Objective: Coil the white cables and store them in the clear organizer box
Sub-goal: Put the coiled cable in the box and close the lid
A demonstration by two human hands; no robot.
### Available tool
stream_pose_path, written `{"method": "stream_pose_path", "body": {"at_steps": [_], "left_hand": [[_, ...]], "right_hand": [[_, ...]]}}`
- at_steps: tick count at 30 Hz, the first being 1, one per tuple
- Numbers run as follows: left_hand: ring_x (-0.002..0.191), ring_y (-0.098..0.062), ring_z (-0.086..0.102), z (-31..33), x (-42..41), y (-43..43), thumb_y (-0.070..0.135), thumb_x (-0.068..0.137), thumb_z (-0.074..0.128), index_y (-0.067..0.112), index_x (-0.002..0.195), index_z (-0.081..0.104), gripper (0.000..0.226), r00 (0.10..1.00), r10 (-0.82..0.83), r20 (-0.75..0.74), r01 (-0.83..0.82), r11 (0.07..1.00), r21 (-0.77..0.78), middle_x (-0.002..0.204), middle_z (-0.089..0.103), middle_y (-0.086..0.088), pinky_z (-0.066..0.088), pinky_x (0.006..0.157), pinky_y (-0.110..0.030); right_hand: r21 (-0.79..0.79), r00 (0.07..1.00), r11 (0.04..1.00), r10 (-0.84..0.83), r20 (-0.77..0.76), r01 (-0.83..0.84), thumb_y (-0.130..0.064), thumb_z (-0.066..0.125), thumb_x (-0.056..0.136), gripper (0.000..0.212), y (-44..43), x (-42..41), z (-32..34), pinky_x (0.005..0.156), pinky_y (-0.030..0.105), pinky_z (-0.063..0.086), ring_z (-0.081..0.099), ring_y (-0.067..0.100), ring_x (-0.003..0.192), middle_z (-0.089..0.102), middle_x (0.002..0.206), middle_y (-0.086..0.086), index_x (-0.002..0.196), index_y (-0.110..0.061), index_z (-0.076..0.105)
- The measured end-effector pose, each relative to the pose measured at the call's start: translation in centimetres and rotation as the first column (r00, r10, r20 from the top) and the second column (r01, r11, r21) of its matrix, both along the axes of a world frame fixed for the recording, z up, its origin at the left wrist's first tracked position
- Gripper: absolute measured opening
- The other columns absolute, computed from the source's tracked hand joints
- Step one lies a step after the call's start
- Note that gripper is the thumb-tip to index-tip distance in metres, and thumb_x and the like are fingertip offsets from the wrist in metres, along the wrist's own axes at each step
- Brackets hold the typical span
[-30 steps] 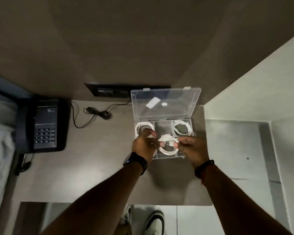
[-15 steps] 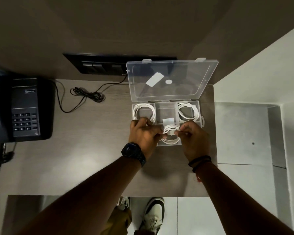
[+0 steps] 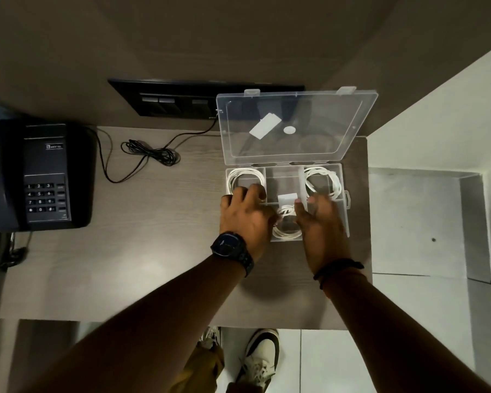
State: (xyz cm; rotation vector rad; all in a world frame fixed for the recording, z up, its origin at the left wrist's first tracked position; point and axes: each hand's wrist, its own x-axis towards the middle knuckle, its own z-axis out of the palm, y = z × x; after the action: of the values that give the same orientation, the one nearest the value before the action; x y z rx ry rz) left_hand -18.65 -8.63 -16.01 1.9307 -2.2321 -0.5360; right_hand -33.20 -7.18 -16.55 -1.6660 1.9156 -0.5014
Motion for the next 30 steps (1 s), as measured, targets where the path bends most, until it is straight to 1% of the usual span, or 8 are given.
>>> {"method": "stream_pose_path", "body": {"at_steps": [2,7,10,15,18,22,25,30], "left_hand": [[0.096,-0.031,0.051,0.0,-0.3,-0.3,0.037,0.073,0.074,0.026,0.078,0.077,0.013,0.995,0.099,-0.019,-0.098,0.995,0.012,0.101,0.060,-0.005,0.039,0.078,-0.043],[0.090,-0.033,0.054,-0.2,-0.6,-0.9,0.037,0.069,0.078,0.024,0.075,0.077,0.015,0.998,0.070,0.010,-0.070,0.998,-0.010,0.093,0.062,-0.007,0.040,0.074,-0.043],[0.086,-0.033,0.055,-0.6,-0.7,-0.7,0.038,0.072,0.076,0.022,0.075,0.077,0.016,0.998,-0.008,0.070,0.011,0.999,-0.041,0.089,0.062,-0.007,0.042,0.072,-0.043],[0.082,-0.031,0.056,-0.9,-0.6,-0.4,0.030,0.071,0.078,0.019,0.077,0.076,0.013,0.982,-0.156,0.108,0.164,0.984,-0.070,0.088,0.062,-0.007,0.046,0.070,-0.043],[0.094,-0.032,0.054,-0.4,0.0,-0.7,0.026,0.077,0.072,0.018,0.087,0.075,0.013,0.983,-0.182,0.041,0.183,0.983,-0.023,0.098,0.061,-0.008,0.043,0.078,-0.045],[0.096,-0.033,0.056,1.9,1.7,-2.3,0.031,0.076,0.072,0.017,0.103,0.068,0.030,0.994,-0.026,-0.106,0.003,0.977,-0.214,0.107,0.062,-0.013,0.042,0.078,-0.041],[0.109,-0.035,0.053,4.4,2.8,-5.1,0.043,0.075,0.071,0.015,0.122,0.056,0.057,0.968,0.181,-0.173,-0.234,0.896,-0.377,0.123,0.055,-0.019,0.040,0.084,-0.042],[0.117,-0.034,0.051,7.5,3.7,-8.4,0.038,0.078,0.071,0.018,0.136,0.042,0.068,0.953,0.240,-0.183,-0.283,0.923,-0.262,0.132,0.053,-0.013,0.043,0.093,-0.051]], "right_hand": [[0.028,0.993,0.993,-0.115,0.025,0.114,-0.033,0.052,0.093,0.015,-0.4,0.4,-0.5,0.080,0.044,0.050,0.056,0.030,0.090,0.054,0.096,0.007,0.095,-0.018,0.050],[-0.044,0.979,0.990,0.125,-0.160,-0.134,-0.027,0.026,0.100,0.036,0.9,0.6,-0.9,0.075,0.037,0.044,0.053,0.032,0.086,0.055,0.090,0.013,0.097,-0.006,0.055],[-0.061,0.979,0.996,0.054,-0.198,-0.067,-0.032,0.039,0.099,0.027,0.9,0.5,-1.0,0.072,0.030,0.038,0.049,0.019,0.078,0.050,0.077,-0.003,0.084,-0.015,0.054],[-0.048,0.967,0.997,0.047,-0.252,-0.061,0.003,0.066,0.079,0.009,0.6,0.9,0.0,0.069,0.037,0.052,0.062,0.038,0.077,0.067,0.082,0.020,0.087,0.004,0.071],[-0.053,0.928,0.996,0.051,-0.370,-0.076,-0.001,0.069,0.074,0.013,0.5,0.8,0.3,0.067,0.033,0.051,0.062,0.037,0.080,0.069,0.087,0.017,0.085,-0.003,0.073],[-0.026,0.980,0.992,-0.122,-0.156,0.120,-0.025,0.074,0.076,0.041,-1.1,0.4,1.9,0.087,0.038,0.044,0.052,0.037,0.107,0.058,0.116,0.019,0.111,-0.006,0.065],[-0.289,0.976,0.945,-0.191,-0.105,0.154,-0.042,0.075,0.074,0.063,-3.9,-0.4,5.1,0.088,0.042,0.047,0.052,0.036,0.110,0.054,0.121,0.022,0.123,-0.008,0.053],[-0.282,0.975,0.959,-0.045,-0.219,-0.019,-0.036,0.069,0.081,0.069,-8.9,-2.0,8.8,0.098,0.049,0.047,0.046,0.036,0.124,0.046,0.138,0.020,0.138,-0.013,0.038]]}}
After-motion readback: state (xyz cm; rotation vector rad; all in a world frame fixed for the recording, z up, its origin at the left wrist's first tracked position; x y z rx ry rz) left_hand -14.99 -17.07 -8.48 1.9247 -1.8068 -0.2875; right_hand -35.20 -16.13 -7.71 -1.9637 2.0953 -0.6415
